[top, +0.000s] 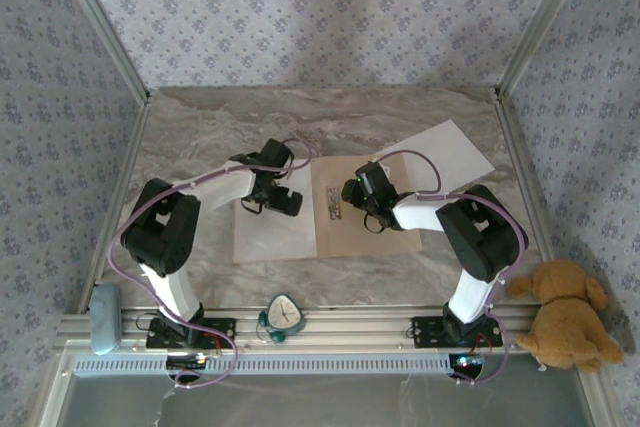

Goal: Put the files into the folder

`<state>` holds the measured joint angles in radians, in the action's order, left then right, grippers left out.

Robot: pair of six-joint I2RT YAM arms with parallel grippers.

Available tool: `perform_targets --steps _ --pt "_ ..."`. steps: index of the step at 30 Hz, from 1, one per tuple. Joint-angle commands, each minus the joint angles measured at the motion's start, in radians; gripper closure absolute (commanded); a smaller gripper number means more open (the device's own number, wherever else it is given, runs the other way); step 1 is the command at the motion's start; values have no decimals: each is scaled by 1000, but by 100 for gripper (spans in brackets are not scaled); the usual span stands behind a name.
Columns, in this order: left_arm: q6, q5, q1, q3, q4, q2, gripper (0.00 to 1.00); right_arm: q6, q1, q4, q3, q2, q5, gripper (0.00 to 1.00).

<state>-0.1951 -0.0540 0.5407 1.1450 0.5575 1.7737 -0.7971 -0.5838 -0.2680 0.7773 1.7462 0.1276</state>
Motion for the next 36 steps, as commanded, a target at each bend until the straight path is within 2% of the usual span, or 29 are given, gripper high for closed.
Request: perform_targets --steps 1,25,36 --pt "-52 -19 -27 -40 -3 -36 0 -14 -9 96 -15 49 -20 47" --pt "-31 11 -41 -38 -65 64 0 -7 -16 103 -8 52 -26 47" --pt "14 -28 -34 -26 -35 68 0 -7 -17 107 -6 54 -25 47"
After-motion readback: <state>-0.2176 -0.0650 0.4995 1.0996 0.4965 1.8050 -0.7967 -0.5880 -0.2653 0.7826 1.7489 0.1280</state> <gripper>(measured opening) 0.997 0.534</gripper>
